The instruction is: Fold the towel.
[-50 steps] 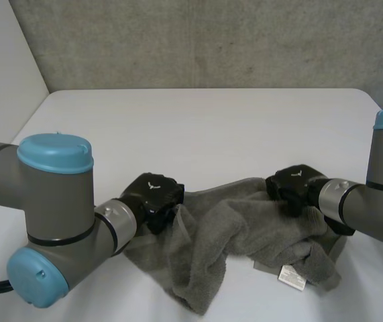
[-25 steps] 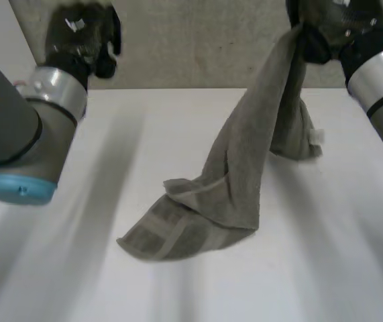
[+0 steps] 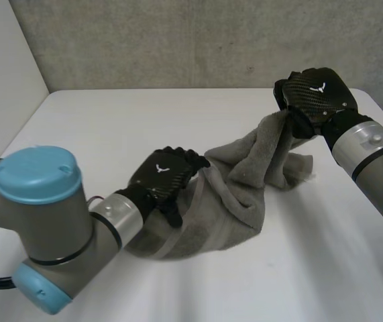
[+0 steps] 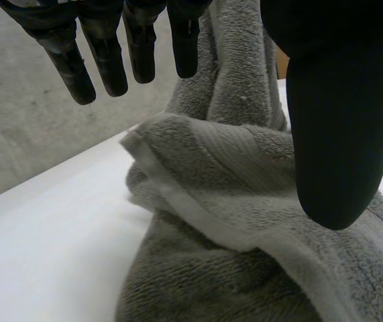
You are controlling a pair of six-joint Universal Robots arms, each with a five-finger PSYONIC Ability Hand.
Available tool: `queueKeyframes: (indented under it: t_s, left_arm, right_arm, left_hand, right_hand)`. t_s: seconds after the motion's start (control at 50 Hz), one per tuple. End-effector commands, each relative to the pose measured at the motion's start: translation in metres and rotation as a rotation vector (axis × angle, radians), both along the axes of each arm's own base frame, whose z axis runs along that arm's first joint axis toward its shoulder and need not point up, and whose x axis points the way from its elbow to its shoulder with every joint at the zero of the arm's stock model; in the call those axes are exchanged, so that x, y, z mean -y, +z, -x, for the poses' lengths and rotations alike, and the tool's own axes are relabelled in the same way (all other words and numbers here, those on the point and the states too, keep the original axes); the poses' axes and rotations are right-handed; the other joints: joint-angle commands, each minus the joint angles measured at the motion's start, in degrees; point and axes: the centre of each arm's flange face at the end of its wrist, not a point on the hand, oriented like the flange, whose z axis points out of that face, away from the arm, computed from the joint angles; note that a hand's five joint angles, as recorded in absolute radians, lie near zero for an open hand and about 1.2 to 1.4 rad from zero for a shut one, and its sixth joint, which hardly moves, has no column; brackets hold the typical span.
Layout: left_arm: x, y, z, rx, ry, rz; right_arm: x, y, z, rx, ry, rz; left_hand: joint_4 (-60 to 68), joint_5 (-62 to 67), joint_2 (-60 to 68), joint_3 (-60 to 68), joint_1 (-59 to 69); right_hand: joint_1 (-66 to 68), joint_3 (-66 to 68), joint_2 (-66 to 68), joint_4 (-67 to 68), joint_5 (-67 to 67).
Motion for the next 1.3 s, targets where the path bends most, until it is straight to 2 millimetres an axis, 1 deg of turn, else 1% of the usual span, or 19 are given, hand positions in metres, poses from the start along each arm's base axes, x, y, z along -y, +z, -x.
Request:
queueKeyframes:
  t_s: [0.02,0.1,0.34,0.5,0.6,0.78,0.84,0.86,0.88,0.92,0.94,0.98,1.0,1.04,1.06,1.1,1.22,1.28,1.3]
  left_arm:
    - [0.004,-0.011,0.023,0.001,-0.04,0.007]
    - [0.013,-0.017,0.039,0.005,-0.019,0.024]
    - [0.039,-0.033,0.057,0.032,0.054,0.083]
    - [0.04,-0.045,0.067,0.076,0.022,0.118]
    - [0.038,-0.044,0.069,0.071,0.014,0.121]
    - [0.035,-0.038,0.071,0.06,0.012,0.129]
    - [0.037,-0.019,0.067,0.037,0.027,0.157]
    - [0.04,-0.004,0.063,0.018,0.038,0.18]
    - [0.04,-0.004,0.063,0.018,0.038,0.18]
    - [0.056,0.031,0.042,-0.015,0.105,0.231]
    - [0.057,0.031,0.042,-0.015,0.106,0.231]
    - [0.065,0.079,0.016,-0.066,0.171,0.307]
    - [0.065,0.079,0.016,-0.066,0.171,0.308]
    - [0.06,0.126,-0.003,-0.129,0.211,0.397]
    - [0.06,0.126,-0.003,-0.129,0.211,0.397]
    - [0.052,0.162,-0.02,-0.181,0.243,0.471]
    - [0.05,0.183,-0.039,-0.196,0.281,0.511]
    - [0.051,0.169,-0.041,-0.15,0.282,0.457]
    - [0.052,0.156,-0.041,-0.117,0.279,0.412]
  right_arm:
    - [-0.002,-0.011,0.005,-0.015,-0.01,-0.034]
    - [-0.004,-0.02,0.009,-0.021,-0.018,-0.063]
    - [-0.006,-0.038,0.017,-0.034,-0.001,-0.117]
    - [-0.002,-0.041,0.022,-0.035,-0.008,-0.126]
    - [0.004,-0.035,0.025,-0.03,-0.024,-0.107]
    - [0.006,-0.028,0.024,-0.027,-0.022,-0.086]
    - [0.007,-0.022,0.025,-0.022,-0.025,-0.071]
    - [0.008,-0.017,0.025,-0.018,-0.028,-0.058]
    - [0.008,-0.017,0.025,-0.018,-0.028,-0.058]
    - [0.006,0.005,0.028,-0.004,-0.038,-0.004]
    - [0.006,0.005,0.028,-0.004,-0.038,-0.003]
    - [0.001,0.032,0.035,0.006,-0.055,0.046]
    - [0.001,0.032,0.035,0.006,-0.055,0.046]
    - [-0.007,0.064,0.042,0.018,-0.076,0.098]
    - [-0.007,0.064,0.042,0.018,-0.076,0.098]
    - [-0.018,0.093,0.046,0.021,-0.082,0.12]
    - [-0.029,0.113,0.048,-0.005,-0.067,0.029]
    - [-0.02,0.1,0.046,-0.07,-0.032,-0.069]
    - [-0.016,0.087,0.042,-0.128,-0.006,-0.114]
  left_hand:
    - [4.8,4.6,4.8,4.8,4.7]
    - [6.5,6.3,6.5,6.5,6.4]
    - [9.5,9.3,9.5,9.5,9.4]
    - [31.2,31.0,31.2,31.2,31.1]
    - [59.4,59.2,59.4,59.4,59.3]
    - [64.0,63.8,64.0,64.0,63.9]
    - [64.0,63.8,64.0,64.0,63.9]
    - [64.0,63.8,64.0,64.0,63.9]
    - [64.0,63.8,64.0,64.0,63.9]
    - [64.0,63.8,64.0,64.0,63.9]
    - [64.0,63.8,64.0,64.0,63.9]
    - [64.0,63.8,64.0,64.0,63.9]
    - [64.0,63.8,64.0,64.0,63.9]
    - [64.0,63.8,64.0,64.0,63.9]
    - [64.0,63.8,64.0,64.0,63.9]
    - [64.0,63.8,64.0,64.0,63.9]
    - [64.0,63.8,64.0,64.0,63.9]
    - [64.0,63.8,64.0,64.0,63.9]
    - [64.0,63.8,64.0,64.0,63.9]
  right_hand:
    - [4.2,3.3,4.5,3.7,3.7]
    - [4.2,3.3,4.5,3.7,3.7]
    - [4.2,3.3,4.5,3.7,3.7]
    - [4.2,3.3,4.5,3.7,3.7]
    - [4.2,3.3,4.5,3.7,3.7]
    - [4.2,3.3,4.5,3.7,3.7]
    - [4.2,3.3,4.5,3.7,3.7]
    - [4.2,3.3,4.5,3.7,3.7]
    - [4.2,3.3,4.5,3.7,3.7]
    - [4.2,3.3,4.5,3.7,3.7]
    - [4.2,3.3,4.5,3.7,3.7]
    - [4.2,3.3,4.5,3.7,3.7]
    - [4.2,3.3,4.5,3.7,3.7]
    - [4.2,3.3,4.5,3.7,3.7]
    - [4.2,3.3,4.5,3.7,3.7]
    - [4.2,3.3,4.5,3.7,3.7]
    - [4.2,3.3,4.5,3.7,3.7]
    - [4.2,3.3,4.5,3.7,3.7]
    - [4.2,3.3,4.5,3.7,3.7]
